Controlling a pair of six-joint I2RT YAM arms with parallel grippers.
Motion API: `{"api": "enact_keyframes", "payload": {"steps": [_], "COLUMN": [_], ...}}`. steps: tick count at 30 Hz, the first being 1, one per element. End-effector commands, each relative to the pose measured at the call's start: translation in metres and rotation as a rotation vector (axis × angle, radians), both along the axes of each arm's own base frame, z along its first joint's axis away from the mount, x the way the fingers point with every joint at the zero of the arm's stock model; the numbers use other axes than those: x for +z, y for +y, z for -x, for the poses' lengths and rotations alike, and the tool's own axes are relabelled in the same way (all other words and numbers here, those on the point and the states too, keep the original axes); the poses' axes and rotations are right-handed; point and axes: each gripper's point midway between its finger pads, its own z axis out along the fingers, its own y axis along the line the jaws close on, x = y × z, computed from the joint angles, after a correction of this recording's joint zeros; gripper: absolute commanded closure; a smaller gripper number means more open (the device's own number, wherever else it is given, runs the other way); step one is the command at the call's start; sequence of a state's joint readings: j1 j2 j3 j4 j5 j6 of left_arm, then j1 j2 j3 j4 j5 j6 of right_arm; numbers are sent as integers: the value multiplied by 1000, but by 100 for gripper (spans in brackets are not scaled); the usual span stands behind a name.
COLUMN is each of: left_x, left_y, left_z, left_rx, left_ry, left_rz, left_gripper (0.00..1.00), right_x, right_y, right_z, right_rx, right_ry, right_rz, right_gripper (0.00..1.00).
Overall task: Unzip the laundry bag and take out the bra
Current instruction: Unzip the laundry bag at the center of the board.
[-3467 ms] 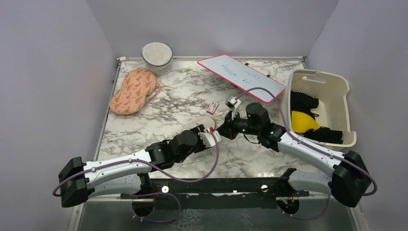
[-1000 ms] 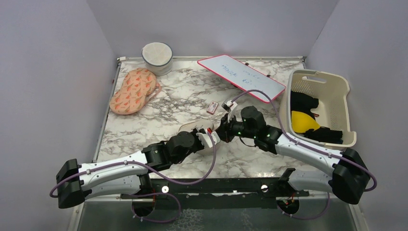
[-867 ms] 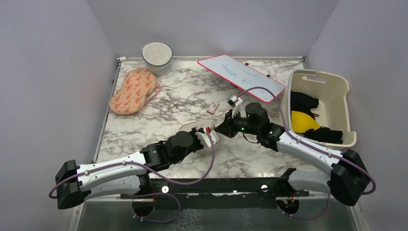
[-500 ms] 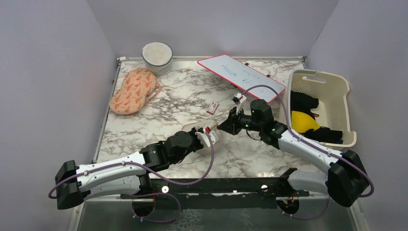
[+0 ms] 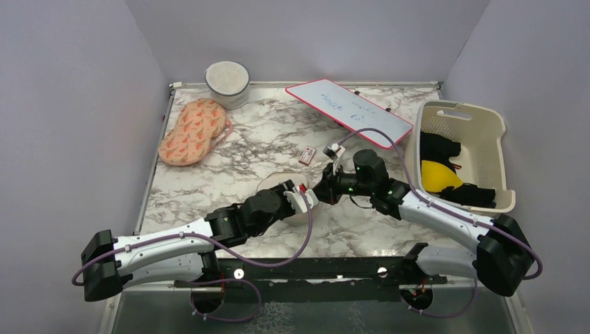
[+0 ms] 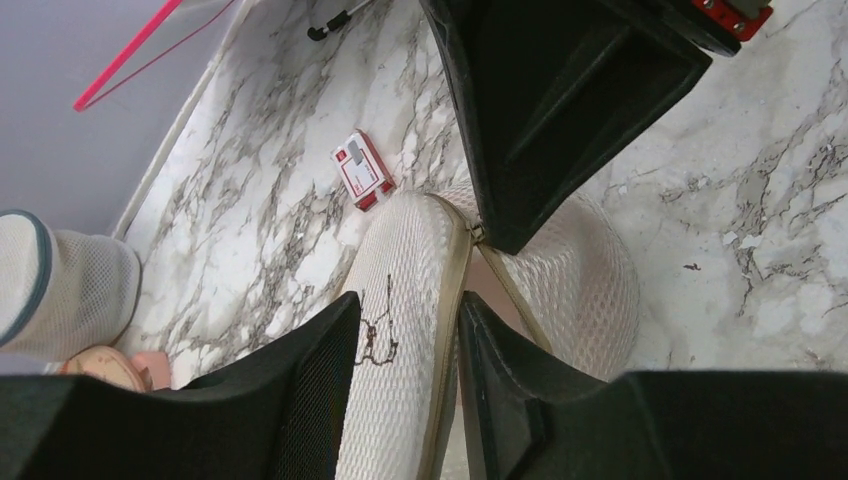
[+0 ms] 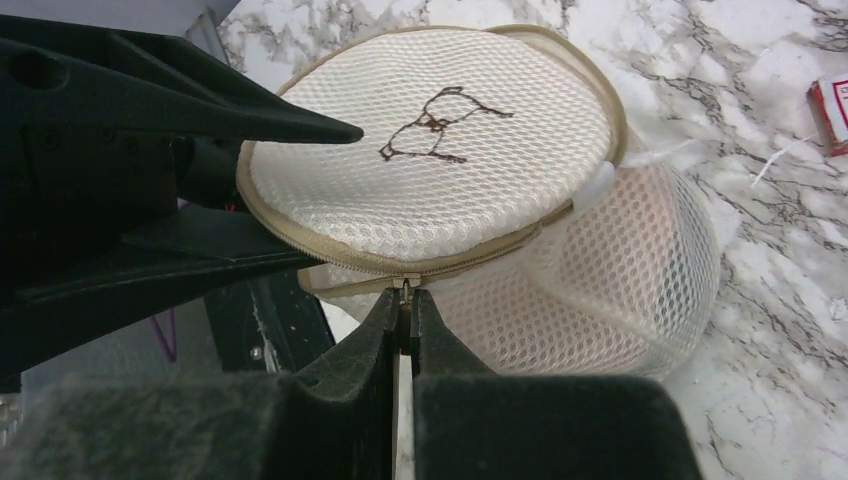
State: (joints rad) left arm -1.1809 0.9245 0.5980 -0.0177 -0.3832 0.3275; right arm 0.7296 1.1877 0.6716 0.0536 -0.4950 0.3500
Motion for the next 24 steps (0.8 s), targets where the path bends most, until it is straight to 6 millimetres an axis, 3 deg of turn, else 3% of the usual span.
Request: {"api": "enact_keyframes", "payload": {"steps": [1,6,18,24], "left_x": [4,5,14,20], "left_y": [0,2,15,16], "left_z": [-2,-4,-8,-6], "left_rx": [19,32,76,71], "left_ry": [-12,-21,-68,-81], "left_rz": [8,-2,32,56], "left_gripper": [72,100,100,100], "right_x": [22,17,-18,-16], "right_y": [13,5,-15,-17], "right_z": [3,0,-30,-44], "right_rx": [39,-7,-168,-182], "right_ry": [-27,-37,-18,-40], "right_rz": [-53,-31,104,116], "right_gripper": [99,99,99,99]}}
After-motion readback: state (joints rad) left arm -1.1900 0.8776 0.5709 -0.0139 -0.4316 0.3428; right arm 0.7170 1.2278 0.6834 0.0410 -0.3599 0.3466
